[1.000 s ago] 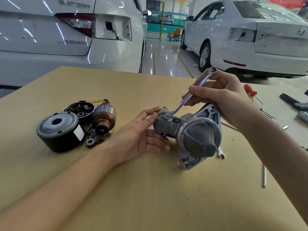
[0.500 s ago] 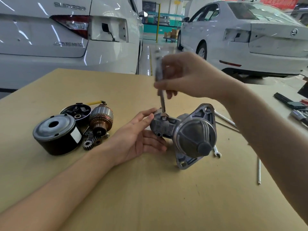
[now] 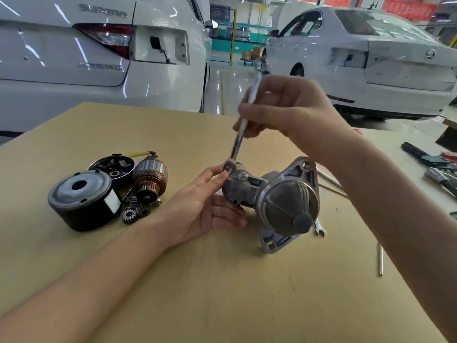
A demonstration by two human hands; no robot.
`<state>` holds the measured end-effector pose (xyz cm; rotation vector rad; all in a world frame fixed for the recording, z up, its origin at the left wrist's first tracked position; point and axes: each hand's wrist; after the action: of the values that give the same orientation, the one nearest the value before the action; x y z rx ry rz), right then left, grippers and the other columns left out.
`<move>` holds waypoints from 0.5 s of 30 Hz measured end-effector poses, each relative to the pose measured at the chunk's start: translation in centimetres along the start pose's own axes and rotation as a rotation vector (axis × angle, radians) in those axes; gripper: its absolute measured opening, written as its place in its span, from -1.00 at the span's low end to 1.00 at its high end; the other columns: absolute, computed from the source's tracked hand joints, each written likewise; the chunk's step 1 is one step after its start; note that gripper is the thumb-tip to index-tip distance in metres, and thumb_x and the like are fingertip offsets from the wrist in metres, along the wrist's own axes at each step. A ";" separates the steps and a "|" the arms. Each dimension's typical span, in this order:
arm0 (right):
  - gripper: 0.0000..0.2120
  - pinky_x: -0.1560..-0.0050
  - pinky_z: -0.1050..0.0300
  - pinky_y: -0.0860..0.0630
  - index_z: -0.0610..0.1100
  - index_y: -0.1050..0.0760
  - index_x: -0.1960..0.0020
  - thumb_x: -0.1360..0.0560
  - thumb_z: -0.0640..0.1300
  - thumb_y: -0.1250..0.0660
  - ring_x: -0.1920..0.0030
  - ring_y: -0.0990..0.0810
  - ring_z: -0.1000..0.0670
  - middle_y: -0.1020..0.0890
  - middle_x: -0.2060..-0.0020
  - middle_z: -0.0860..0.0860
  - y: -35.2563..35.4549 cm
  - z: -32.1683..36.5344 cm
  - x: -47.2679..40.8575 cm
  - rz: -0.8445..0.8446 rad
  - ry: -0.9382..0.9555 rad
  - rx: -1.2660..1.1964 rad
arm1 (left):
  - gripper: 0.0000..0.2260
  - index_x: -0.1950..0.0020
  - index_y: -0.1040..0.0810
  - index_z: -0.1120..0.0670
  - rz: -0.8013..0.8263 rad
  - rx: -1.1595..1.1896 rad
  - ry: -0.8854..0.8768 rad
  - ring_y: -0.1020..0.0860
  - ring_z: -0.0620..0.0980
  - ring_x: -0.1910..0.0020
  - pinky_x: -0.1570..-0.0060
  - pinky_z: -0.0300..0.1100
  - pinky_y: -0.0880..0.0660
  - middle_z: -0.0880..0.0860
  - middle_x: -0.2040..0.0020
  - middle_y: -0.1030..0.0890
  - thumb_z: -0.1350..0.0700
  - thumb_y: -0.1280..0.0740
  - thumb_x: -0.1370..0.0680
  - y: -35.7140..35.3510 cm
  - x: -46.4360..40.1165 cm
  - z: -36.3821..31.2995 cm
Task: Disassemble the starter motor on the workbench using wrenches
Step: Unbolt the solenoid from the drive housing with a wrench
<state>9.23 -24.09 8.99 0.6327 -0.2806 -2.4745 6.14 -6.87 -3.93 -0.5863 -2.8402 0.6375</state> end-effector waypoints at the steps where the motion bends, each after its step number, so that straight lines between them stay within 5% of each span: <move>1: -0.84 0.13 0.11 -0.62 -0.24 -0.53 0.07 -0.38 -0.24 -0.43 0.23 -0.68 -0.10 -0.71 0.25 -0.11 0.8 -0.5 0.7 -0.074 -0.032 -0.061 | -0.59 -0.29 -0.39 -0.02 0.001 0.000 0.002 -0.65 0.23 0.33 0.37 -0.07 -0.59 0.35 0.27 -0.62 -0.04 -0.28 -0.46 0.0 0.0 0.0; 6: -0.81 0.21 0.18 -0.61 -0.25 -0.51 0.13 -0.30 -0.23 -0.44 0.30 -0.69 -0.07 -0.70 0.26 -0.18 2.1 -3.0 3.0 -0.242 -0.185 -0.204 | -0.57 -0.33 -0.37 -0.04 0.006 -0.001 -0.004 -0.66 0.22 0.33 0.36 -0.09 -0.59 0.33 0.27 -0.62 -0.05 -0.28 -0.47 0.0 0.1 0.0; 15: -0.75 0.23 0.19 -0.61 -0.26 -0.48 0.09 -0.29 -0.22 -0.45 0.25 -0.70 -0.13 -0.70 0.24 -0.18 2.1 -3.3 3.2 -0.253 -0.202 -0.155 | -0.58 -0.32 -0.37 -0.04 0.021 0.008 -0.004 -0.65 0.22 0.34 0.37 -0.09 -0.59 0.32 0.29 -0.62 -0.04 -0.28 -0.47 0.0 0.2 -0.1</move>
<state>9.53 -27.82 5.58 0.3723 -0.0872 -2.7754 5.98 -6.74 -3.84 -0.6155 -2.8374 0.6533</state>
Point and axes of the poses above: each hand's wrist, its own x-axis away from the middle knuckle, its own y-axis out of the back of the hand, z = x × y
